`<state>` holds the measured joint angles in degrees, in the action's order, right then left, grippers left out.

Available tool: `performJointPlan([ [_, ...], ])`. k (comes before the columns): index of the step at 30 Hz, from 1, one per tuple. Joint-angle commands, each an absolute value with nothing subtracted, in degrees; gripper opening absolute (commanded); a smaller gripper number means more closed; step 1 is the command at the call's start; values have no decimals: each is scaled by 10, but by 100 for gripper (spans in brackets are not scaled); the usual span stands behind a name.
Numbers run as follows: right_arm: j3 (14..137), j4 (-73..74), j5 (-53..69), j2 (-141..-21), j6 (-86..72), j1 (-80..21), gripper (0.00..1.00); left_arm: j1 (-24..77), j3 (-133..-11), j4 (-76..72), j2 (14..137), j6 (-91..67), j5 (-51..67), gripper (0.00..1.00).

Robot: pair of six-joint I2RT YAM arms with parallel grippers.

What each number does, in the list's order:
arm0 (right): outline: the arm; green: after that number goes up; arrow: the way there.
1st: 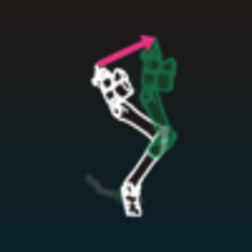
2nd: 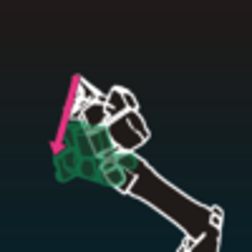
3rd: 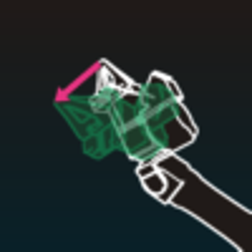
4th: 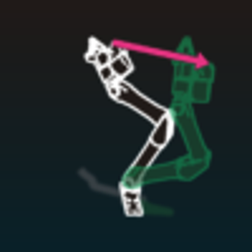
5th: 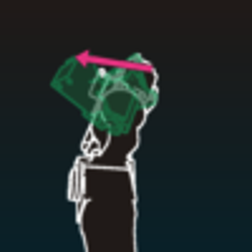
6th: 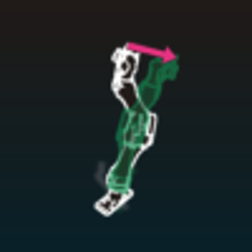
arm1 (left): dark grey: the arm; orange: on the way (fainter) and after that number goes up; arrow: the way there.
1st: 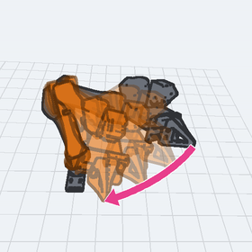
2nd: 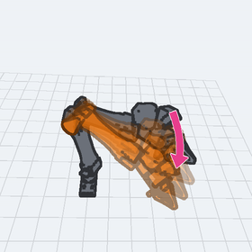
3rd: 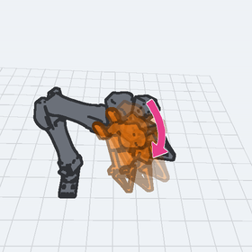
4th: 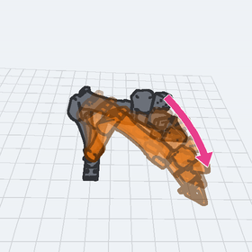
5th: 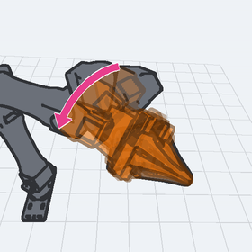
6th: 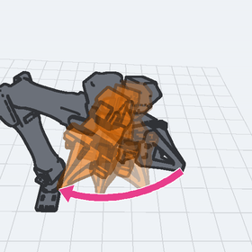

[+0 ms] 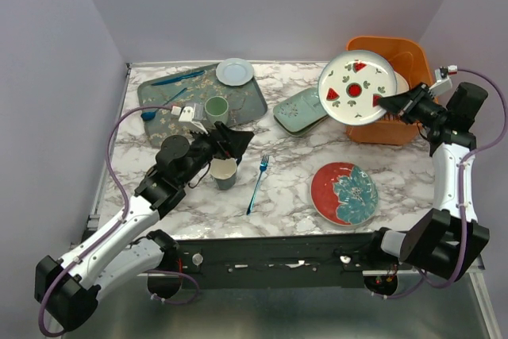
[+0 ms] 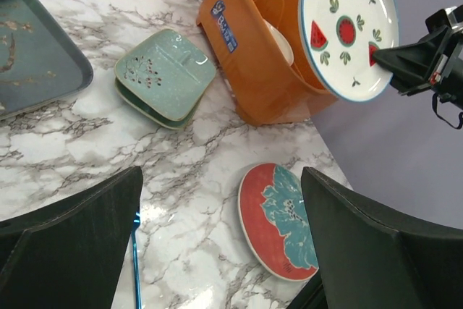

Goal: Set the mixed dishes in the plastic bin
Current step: Pick up the plate at the center of the board, then place the plate in the plastic bin.

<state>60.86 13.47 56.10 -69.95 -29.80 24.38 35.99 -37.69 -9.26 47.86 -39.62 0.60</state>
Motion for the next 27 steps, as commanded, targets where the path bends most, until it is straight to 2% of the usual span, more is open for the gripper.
performJointPlan([
  [1,616,19,496,-702,-403,249,0,356,-360,-67,468,-386,17,99],
  [12,623,-16,339,-720,-467,250,0,356,-338,-56,449,-389,40,99],
  [27,671,-56,250,-831,-547,251,0,356,-338,-51,444,-380,45,99],
])
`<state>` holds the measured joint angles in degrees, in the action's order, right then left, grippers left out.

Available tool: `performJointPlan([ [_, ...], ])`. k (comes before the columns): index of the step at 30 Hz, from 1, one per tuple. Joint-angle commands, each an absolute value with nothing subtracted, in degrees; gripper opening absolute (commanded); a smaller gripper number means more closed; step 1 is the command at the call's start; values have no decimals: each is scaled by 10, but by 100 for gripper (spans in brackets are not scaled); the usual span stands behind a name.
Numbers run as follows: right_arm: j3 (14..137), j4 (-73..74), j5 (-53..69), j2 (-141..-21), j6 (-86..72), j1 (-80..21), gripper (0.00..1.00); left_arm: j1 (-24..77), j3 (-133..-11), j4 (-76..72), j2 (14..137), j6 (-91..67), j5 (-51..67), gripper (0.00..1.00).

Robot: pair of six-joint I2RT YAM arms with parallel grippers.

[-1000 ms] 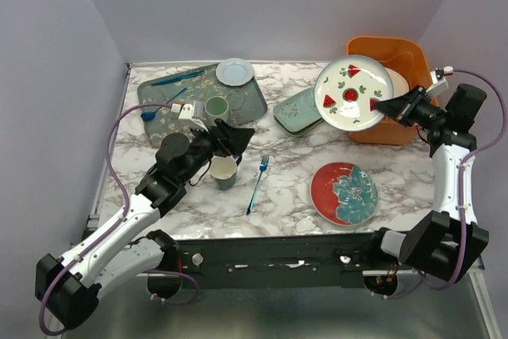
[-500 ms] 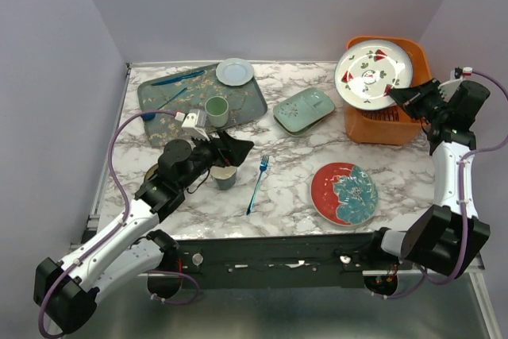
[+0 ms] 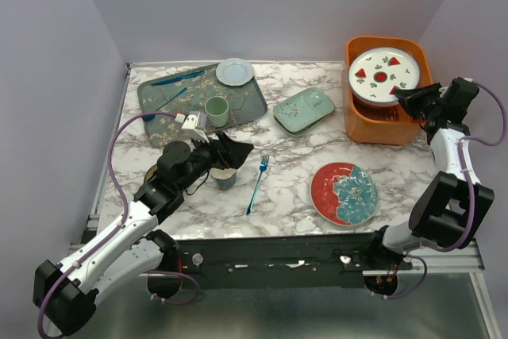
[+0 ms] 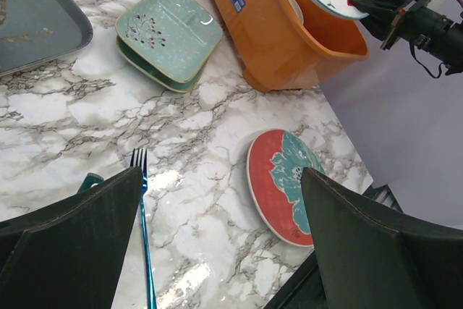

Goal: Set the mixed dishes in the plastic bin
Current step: Place the plate in the plastic bin.

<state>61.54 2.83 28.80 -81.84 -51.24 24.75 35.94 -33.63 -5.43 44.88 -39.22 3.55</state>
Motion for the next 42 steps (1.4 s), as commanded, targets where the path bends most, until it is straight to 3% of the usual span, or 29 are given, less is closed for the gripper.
performJointPlan([
  [1,674,-57,239,-835,-546,251,0,356,-338,-52,446,-379,45,99],
  [14,730,-45,193,-945,-555,250,1,355,-349,-52,469,-371,52,99],
  [42,845,56,91,-1068,-540,194,18,355,-360,-45,478,-384,53,99],
])
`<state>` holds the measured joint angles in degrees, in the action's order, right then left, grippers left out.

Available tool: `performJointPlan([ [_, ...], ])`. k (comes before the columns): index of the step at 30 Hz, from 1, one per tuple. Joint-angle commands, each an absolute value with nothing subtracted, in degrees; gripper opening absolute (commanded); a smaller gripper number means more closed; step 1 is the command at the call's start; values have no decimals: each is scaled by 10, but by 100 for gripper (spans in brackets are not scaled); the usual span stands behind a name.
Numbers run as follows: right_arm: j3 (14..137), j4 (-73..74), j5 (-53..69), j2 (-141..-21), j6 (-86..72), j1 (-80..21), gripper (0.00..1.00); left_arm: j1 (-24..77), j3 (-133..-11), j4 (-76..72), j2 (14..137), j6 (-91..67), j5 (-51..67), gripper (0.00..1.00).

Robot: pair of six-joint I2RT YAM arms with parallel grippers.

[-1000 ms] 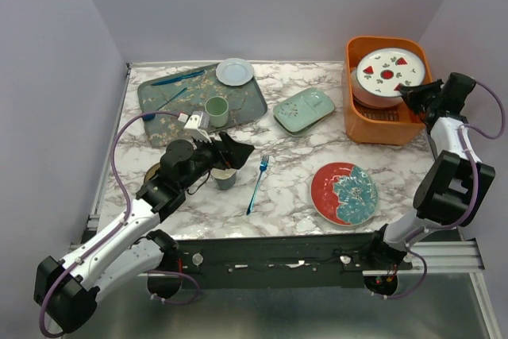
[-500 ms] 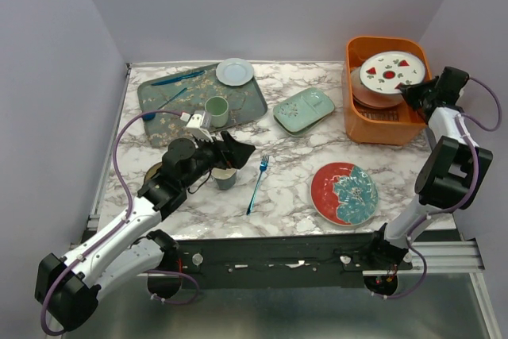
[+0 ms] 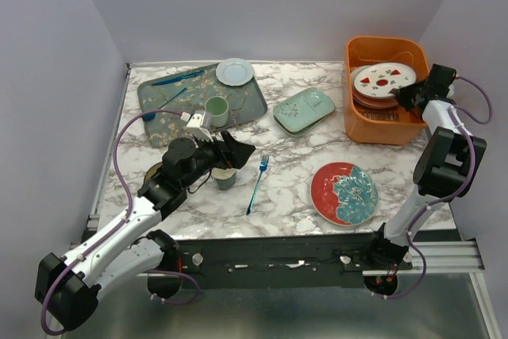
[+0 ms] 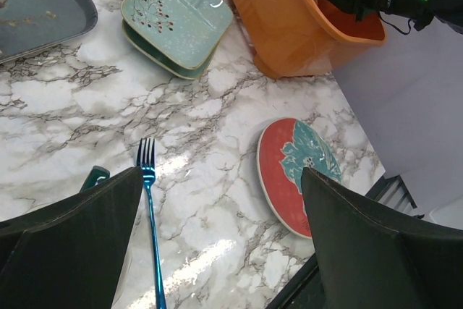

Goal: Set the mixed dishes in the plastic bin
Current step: Place the plate in the plastic bin.

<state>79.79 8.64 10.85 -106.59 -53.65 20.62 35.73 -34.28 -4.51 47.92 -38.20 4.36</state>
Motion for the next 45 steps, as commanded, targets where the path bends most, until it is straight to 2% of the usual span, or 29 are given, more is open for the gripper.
performJointPlan([
  [1,846,57,89,-1070,-539,194,20,354,-361,-45,477,-384,52,99],
  [18,854,69,76,-1085,-534,191,43,355,-364,-42,474,-386,54,99],
  [21,852,73,74,-1083,-532,191,52,355,-364,-42,475,-386,54,99],
  [30,851,89,65,-1082,-516,190,64,354,-365,-44,476,-387,57,99],
  [34,857,107,49,-1080,-512,186,76,355,-366,-44,477,-387,58,99],
  [45,875,137,20,-1098,-507,171,84,354,-364,-44,474,-388,57,99],
])
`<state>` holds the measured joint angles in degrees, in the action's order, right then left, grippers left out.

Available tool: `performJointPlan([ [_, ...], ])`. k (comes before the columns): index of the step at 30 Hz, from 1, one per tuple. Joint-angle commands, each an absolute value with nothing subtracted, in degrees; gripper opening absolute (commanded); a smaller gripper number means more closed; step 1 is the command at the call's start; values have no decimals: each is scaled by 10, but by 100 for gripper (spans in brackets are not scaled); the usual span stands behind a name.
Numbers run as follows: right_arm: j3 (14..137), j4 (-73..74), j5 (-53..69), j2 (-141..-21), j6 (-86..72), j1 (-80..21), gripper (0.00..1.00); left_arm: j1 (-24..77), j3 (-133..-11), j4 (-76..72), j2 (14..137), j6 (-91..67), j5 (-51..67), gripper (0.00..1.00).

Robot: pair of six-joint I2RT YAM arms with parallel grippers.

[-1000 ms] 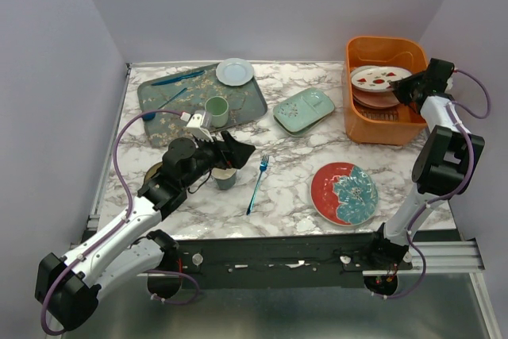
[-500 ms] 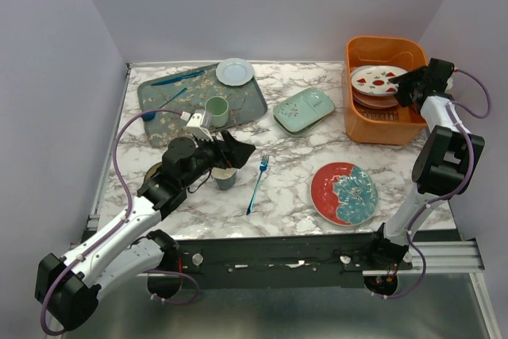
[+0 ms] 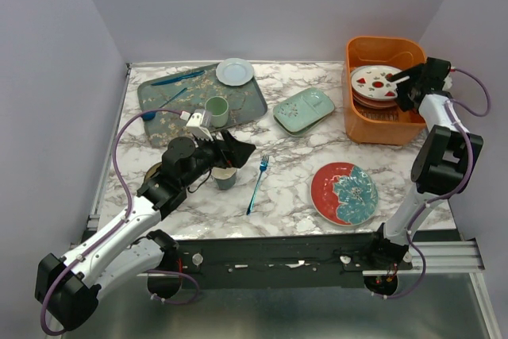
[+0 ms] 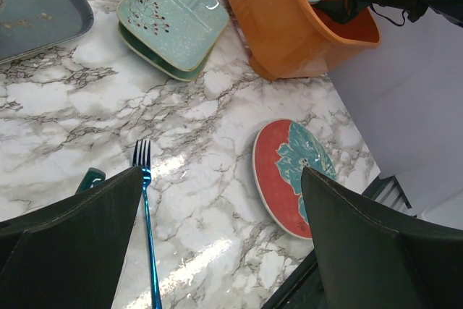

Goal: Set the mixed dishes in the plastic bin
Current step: Place the plate in the plastic bin.

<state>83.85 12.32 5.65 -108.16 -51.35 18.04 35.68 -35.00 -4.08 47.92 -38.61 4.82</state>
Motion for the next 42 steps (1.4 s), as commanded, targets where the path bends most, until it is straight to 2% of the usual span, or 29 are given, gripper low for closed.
performJointPlan([
  [1,880,141,18,-1099,-507,171,86,355,-364,-43,474,-388,56,99],
  [20,895,184,-27,-1102,-492,168,94,355,-365,-45,475,-391,58,99],
  [42,763,160,36,-913,-441,168,95,355,-392,-77,533,-413,145,99],
])
